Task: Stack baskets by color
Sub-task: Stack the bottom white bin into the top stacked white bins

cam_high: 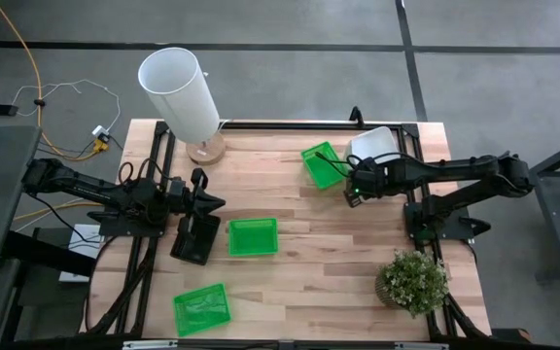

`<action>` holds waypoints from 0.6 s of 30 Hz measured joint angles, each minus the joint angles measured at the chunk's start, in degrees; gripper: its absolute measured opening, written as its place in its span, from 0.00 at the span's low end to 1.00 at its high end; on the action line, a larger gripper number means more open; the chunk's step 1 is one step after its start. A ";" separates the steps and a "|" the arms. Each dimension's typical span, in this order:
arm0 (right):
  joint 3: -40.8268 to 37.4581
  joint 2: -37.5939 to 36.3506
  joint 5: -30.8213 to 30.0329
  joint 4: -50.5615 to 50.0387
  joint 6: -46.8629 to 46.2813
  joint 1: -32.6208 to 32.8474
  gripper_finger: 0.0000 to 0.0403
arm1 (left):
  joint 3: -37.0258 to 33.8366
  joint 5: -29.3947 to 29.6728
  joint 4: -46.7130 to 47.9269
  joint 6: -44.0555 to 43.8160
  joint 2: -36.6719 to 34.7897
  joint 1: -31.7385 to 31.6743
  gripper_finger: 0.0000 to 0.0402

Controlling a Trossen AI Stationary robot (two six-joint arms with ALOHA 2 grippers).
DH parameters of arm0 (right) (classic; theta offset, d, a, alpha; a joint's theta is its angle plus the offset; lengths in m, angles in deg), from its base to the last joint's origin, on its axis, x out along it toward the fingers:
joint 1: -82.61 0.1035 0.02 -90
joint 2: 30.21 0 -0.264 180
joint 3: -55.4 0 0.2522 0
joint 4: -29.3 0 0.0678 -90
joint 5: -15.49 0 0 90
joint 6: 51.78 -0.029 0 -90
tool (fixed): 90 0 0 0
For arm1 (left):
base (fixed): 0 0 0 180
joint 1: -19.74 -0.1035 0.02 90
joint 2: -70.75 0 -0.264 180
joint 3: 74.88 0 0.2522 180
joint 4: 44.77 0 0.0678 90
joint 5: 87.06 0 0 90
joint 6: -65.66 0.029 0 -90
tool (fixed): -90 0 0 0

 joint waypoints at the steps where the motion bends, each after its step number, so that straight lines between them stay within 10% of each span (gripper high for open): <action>1: 0.00 0.00 0.20 -0.02 0.00 0.00 0.03 | 0.02 -0.02 0.00 0.00 0.00 0.00 0.00; 18: 6.49 -0.39 0.18 -6.14 1.11 -0.02 0.00 | 0.00 -0.04 0.06 0.00 0.02 -0.02 0.00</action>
